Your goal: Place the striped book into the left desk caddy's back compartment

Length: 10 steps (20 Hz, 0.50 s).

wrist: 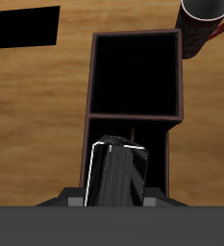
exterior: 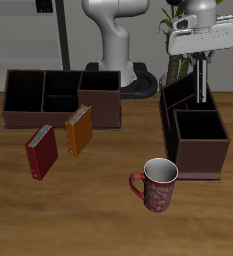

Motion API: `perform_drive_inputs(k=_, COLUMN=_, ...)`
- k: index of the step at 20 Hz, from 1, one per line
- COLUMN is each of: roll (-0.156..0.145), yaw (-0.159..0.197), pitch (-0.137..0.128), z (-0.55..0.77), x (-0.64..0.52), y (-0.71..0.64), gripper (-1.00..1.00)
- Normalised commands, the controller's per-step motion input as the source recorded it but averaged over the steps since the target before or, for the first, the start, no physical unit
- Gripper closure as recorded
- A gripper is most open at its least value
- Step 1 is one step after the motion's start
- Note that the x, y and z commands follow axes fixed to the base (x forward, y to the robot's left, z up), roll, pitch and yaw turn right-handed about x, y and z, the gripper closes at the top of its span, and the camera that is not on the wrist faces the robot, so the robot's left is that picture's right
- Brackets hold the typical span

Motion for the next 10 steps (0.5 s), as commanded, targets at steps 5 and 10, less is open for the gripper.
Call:
perform_drive_inputs(k=5, roll=-0.009, yaw=-0.014, pitch=0.017, z=-0.08, x=0.05, y=-0.06, gripper=1.00)
perform_drive_inputs(k=10, roll=-0.008, yaw=-0.004, pitch=0.001, z=-0.04, x=0.00, y=-0.02, gripper=1.00)
